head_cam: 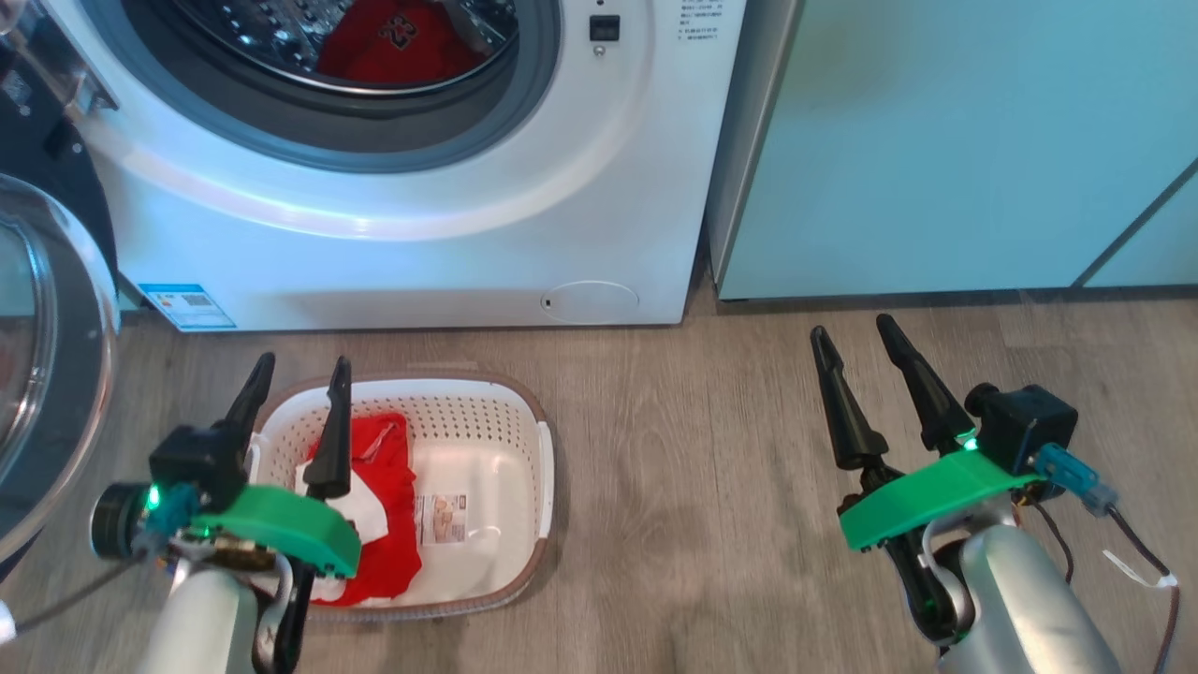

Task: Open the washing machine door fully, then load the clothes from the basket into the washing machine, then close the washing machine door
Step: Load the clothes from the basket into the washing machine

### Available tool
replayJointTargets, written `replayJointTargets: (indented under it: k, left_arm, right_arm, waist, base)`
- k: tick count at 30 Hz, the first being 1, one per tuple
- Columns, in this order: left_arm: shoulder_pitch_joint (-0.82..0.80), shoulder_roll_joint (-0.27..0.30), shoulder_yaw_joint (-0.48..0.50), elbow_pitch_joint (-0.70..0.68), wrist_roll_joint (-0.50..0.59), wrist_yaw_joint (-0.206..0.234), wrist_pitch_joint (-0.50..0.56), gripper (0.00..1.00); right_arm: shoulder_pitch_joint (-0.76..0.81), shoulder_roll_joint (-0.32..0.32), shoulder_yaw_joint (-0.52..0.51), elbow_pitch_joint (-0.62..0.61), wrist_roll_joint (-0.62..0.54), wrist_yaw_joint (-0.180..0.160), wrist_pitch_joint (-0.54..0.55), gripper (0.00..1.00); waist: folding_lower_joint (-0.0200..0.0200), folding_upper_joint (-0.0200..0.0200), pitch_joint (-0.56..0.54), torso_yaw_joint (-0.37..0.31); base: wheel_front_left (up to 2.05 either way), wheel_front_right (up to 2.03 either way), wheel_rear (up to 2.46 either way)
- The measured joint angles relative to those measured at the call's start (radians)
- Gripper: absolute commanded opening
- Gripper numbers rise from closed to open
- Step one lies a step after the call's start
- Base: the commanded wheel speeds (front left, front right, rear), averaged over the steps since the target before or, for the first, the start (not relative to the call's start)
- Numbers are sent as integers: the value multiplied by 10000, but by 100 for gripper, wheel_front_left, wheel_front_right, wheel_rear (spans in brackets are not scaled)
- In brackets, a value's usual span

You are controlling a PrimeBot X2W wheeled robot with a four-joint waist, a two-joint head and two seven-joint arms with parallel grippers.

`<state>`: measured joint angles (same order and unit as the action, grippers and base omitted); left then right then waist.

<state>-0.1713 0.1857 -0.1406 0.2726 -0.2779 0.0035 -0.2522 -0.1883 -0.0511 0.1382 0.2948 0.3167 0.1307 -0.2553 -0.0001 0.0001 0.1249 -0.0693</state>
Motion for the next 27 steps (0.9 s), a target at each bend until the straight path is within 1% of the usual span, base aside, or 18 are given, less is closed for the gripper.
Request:
replayJointTargets:
  k: [2,3,4,6,8,13,20,27]
  left_arm:
    - [272,-207,261,-253,334,-2,0,100]
    - [459,-543,619,-464,339,-33,0,100]
    - [534,-698,790,-556,347,-105,0,100]
    - [631,-876,963,-702,610,-198,0,100]
    - [732,-951,1122,-725,947,-272,0,100]
    - [788,-1191,1434,-719,1210,-449,0,100]
    - [864,-1313,1622,-786,1407,-625,0,100]
    - [922,-1367,1670,-861,1523,-639,0,100]
  right_arm:
    - [29,0,2,12,0,0,0,100]
    - [30,0,4,10,0,0,0,100]
    - [37,0,2,10,2,0,0,100]
    - [79,2,13,10,4,0,0,100]
    - [176,2,27,21,6,0,0,100]
    - [198,0,44,54,13,0,0,100]
    - [199,0,65,56,13,0,0,100]
    - [200,0,96,56,15,0,0,100]
  waist:
    - [0,0,-94,39]
    - [0,0,-157,61]
    - [0,0,-185,74]
    - [0,0,-236,90]
    - [0,0,-265,78]
    - [0,0,-319,57]
    - [0,0,-385,32]
    - [1,0,-345,26]
  base:
    - [0,0,0]
    - [0,0,0]
    - [0,0,0]
    - [0,0,0]
    - [0,0,0]
    - [0,0,0]
    - [0,0,0]
    - [0,0,0]
